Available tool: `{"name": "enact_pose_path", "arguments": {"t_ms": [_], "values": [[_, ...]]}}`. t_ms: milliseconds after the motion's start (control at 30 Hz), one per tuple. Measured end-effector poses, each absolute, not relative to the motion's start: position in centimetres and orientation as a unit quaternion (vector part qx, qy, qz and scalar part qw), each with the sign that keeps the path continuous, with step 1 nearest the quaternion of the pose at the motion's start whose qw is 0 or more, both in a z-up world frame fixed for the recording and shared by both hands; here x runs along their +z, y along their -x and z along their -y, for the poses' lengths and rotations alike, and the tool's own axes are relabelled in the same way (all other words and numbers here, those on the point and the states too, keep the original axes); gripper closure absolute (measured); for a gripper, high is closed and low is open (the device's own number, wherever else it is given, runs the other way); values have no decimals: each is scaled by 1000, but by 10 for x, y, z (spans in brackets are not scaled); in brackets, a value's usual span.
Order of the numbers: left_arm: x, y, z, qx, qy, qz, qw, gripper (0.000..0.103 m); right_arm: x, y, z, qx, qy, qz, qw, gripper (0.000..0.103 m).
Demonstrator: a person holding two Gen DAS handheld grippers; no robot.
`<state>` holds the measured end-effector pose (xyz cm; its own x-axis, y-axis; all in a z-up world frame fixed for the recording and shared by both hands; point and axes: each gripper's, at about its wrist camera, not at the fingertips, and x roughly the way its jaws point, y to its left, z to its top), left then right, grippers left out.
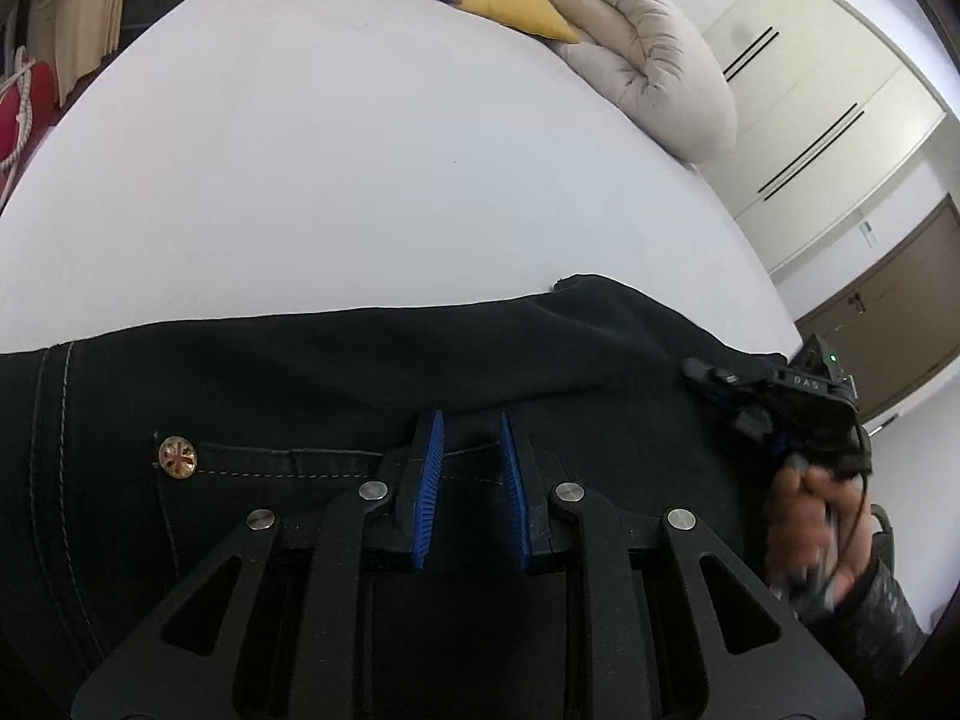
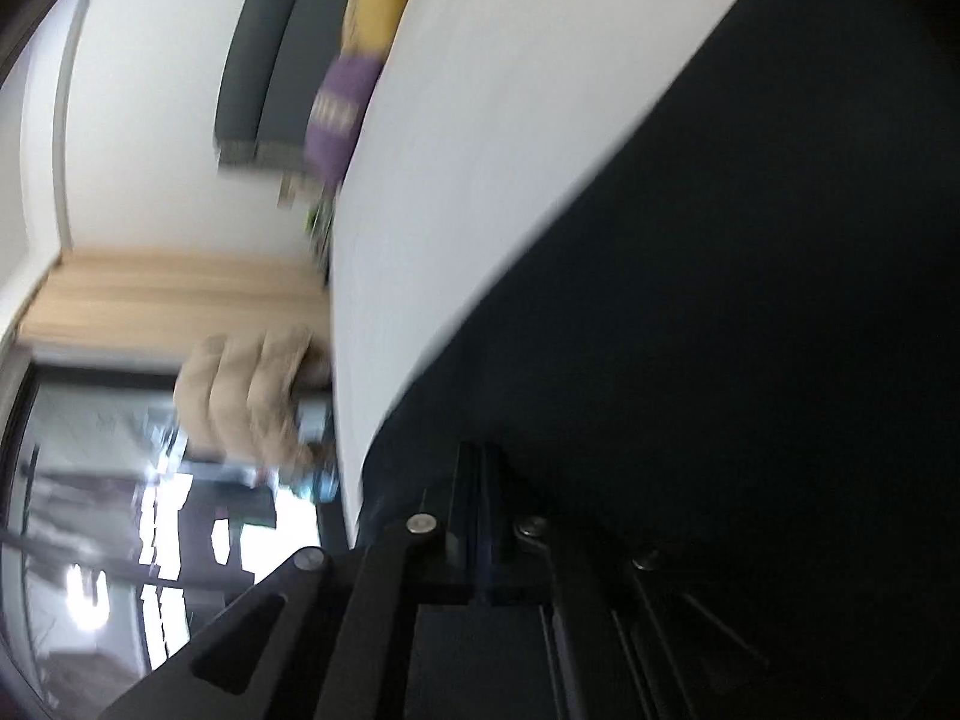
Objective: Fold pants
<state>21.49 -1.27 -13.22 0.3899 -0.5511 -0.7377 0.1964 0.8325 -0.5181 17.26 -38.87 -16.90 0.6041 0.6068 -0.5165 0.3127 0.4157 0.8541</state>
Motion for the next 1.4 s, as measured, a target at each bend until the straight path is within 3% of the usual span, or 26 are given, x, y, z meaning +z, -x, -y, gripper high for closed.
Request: {"name": "enact_pose_path", "arguments": {"t_ms": [367,433,467,500,700,833,900,1400], "values": [[-124,-197,-6,-221,146,-500,825,84,-134,-97,624,-153,-507,-328,783,103],[-124,-199,-4,-218,140,-501,826,84,-113,-72,650,-197,-488,-315,790,93],[-123,-198,-3,-213,134,-501,828,84,-103,-63,653,-220,-467,-317,796,75],[-119,-197,0,-202,122,-500,833,84,-93,-44,659,-221,-459,-309,803,67],[-70,-169,32,-227,95,-456,855,84,-88,47,655,-144,-524,-248,802,54],[-80,-157,65,-251,89,-480,836,84,-117,71,646,-137,-586,-234,764,54],[-94,-153,75,-247,84,-501,825,84,-130,68,645,-140,-599,-243,750,60],[-136,-144,79,-250,102,-525,807,84,-141,43,655,-110,-643,-224,724,59]]}}
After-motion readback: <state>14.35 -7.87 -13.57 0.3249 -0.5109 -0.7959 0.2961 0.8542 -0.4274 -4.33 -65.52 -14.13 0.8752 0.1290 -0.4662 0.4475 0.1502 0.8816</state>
